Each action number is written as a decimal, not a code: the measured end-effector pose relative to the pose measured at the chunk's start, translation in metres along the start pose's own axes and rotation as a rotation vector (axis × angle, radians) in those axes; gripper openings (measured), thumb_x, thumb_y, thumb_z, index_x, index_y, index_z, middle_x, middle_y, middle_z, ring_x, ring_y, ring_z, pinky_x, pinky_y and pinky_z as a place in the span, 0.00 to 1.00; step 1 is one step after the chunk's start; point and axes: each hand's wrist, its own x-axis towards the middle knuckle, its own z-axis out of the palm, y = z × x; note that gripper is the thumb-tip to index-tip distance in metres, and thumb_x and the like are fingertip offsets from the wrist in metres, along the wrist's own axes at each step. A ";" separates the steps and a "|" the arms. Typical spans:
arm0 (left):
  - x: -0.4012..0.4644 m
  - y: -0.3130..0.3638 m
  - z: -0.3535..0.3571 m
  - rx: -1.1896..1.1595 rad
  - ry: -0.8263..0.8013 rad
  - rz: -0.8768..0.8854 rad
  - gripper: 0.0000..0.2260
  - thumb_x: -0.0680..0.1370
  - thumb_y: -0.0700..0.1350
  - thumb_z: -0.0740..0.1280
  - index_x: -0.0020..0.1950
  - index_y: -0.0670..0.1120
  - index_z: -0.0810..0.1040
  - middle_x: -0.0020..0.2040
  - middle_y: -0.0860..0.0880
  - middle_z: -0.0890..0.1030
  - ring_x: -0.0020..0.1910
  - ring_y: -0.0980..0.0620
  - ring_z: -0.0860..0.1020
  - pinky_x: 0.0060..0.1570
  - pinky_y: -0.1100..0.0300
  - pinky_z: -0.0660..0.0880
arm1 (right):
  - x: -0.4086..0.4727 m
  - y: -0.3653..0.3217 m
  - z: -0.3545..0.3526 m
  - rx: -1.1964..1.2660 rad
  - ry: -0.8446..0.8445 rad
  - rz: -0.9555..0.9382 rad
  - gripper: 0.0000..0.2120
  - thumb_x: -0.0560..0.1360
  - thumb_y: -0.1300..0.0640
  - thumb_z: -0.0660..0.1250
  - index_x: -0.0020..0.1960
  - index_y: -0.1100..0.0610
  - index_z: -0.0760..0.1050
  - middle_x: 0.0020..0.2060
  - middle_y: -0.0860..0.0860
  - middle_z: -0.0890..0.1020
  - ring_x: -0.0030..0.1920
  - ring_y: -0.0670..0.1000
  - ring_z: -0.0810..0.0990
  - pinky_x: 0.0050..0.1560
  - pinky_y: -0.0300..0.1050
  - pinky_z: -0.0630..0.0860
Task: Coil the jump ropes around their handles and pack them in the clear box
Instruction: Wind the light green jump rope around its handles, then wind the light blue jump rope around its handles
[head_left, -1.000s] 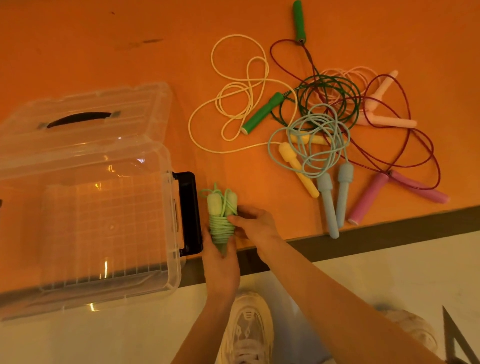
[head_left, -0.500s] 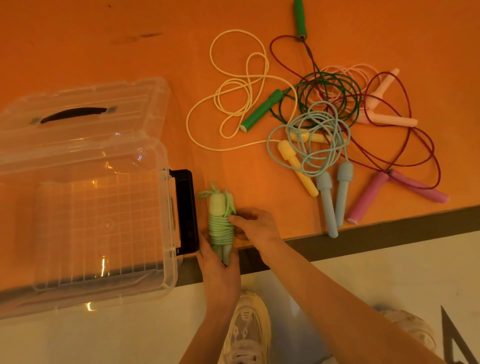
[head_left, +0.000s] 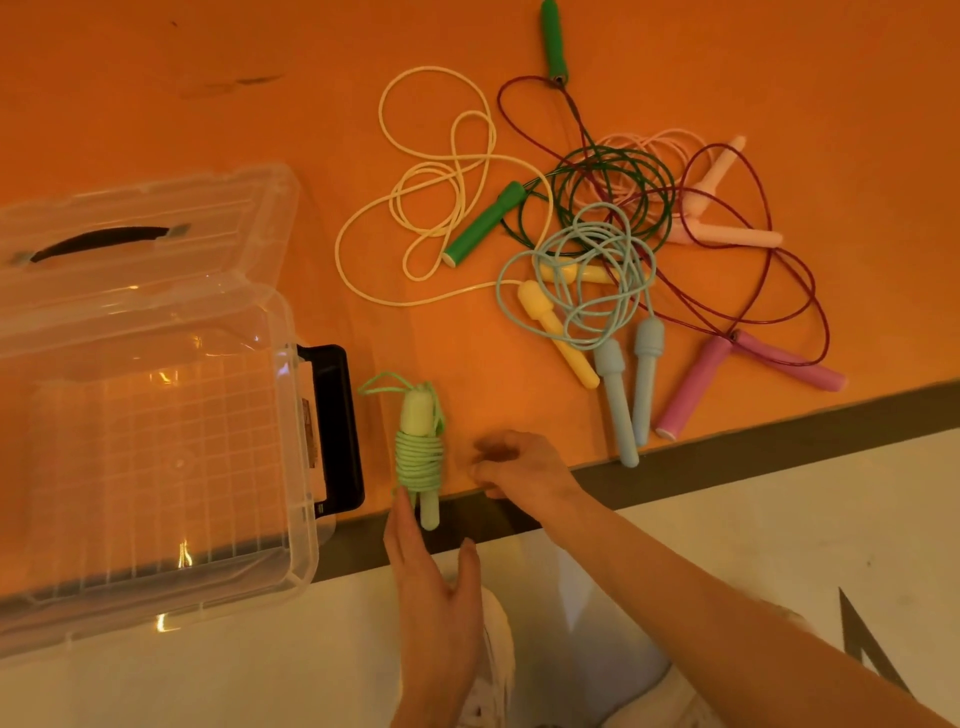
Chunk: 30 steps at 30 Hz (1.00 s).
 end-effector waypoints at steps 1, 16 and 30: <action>0.005 0.001 -0.001 0.017 0.009 0.034 0.34 0.79 0.38 0.65 0.78 0.53 0.50 0.77 0.56 0.51 0.69 0.65 0.54 0.65 0.64 0.57 | 0.001 0.001 0.004 0.005 0.005 -0.005 0.17 0.73 0.63 0.70 0.61 0.60 0.75 0.53 0.55 0.80 0.49 0.50 0.79 0.55 0.48 0.79; 0.020 -0.018 -0.005 0.144 0.071 0.202 0.35 0.77 0.33 0.65 0.77 0.53 0.51 0.78 0.55 0.49 0.73 0.68 0.49 0.67 0.72 0.53 | 0.007 -0.009 0.055 0.054 -0.108 -0.069 0.18 0.72 0.70 0.68 0.61 0.61 0.75 0.47 0.54 0.79 0.54 0.55 0.79 0.59 0.52 0.77; 0.016 -0.016 -0.006 0.117 0.075 0.116 0.34 0.77 0.36 0.66 0.78 0.50 0.53 0.77 0.55 0.51 0.72 0.62 0.54 0.68 0.60 0.57 | 0.018 0.004 0.040 0.003 -0.006 -0.035 0.22 0.72 0.67 0.67 0.65 0.58 0.72 0.55 0.56 0.80 0.51 0.52 0.78 0.57 0.49 0.77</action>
